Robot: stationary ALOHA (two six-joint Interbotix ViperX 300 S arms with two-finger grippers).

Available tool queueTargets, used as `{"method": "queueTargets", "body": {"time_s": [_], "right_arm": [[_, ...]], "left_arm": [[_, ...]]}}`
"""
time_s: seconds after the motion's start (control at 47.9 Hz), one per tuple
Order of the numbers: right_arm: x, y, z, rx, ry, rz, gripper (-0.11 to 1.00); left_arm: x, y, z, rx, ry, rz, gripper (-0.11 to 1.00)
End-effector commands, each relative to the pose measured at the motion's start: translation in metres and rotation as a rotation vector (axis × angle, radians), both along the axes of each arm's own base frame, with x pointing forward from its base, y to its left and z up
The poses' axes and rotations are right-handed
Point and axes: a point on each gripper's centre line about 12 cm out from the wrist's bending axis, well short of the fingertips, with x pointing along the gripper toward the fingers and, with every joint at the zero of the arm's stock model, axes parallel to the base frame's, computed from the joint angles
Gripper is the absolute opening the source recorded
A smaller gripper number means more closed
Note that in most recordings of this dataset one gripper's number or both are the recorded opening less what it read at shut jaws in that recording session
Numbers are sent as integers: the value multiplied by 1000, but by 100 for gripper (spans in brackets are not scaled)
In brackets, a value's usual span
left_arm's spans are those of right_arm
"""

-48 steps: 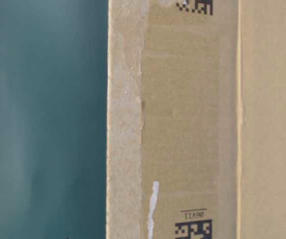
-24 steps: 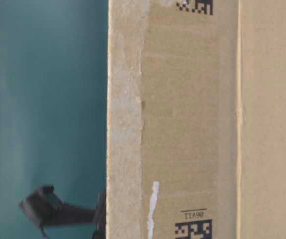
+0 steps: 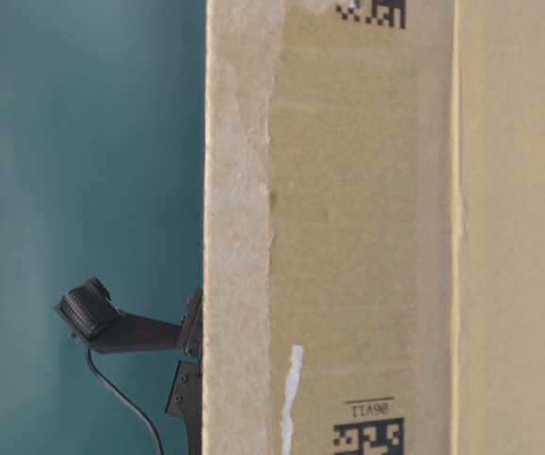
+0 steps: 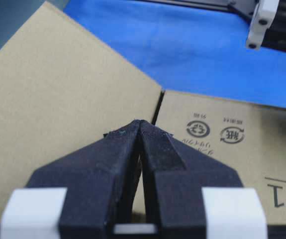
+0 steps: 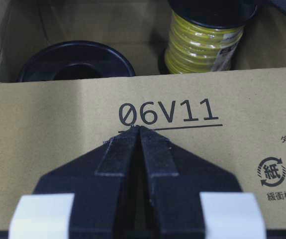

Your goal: Close the cardboard box.

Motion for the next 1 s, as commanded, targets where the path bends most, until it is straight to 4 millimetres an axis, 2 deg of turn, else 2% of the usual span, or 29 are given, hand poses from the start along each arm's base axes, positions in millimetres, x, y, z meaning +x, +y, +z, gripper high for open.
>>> {"method": "queueTargets", "body": {"time_s": [0.0, 0.376, 0.648, 0.752, 0.982], "right_arm": [[5, 0, 8, 0, -31, -2, 0], [5, 0, 8, -1, -32, -1, 0], [6, 0, 11, 2, -37, -2, 0], [6, 0, 20, 2, -58, 0, 0], [-6, 2, 57, 7, -107, 18, 0]], "left_arm": [[5, 1, 13, 10, -37, -2, 0], [9, -4, -19, -9, 25, -14, 0], [8, -7, -22, -10, 28, -20, 0], [8, -9, -22, -10, 29, -24, 0], [8, -13, -22, -10, 29, -32, 0]]}}
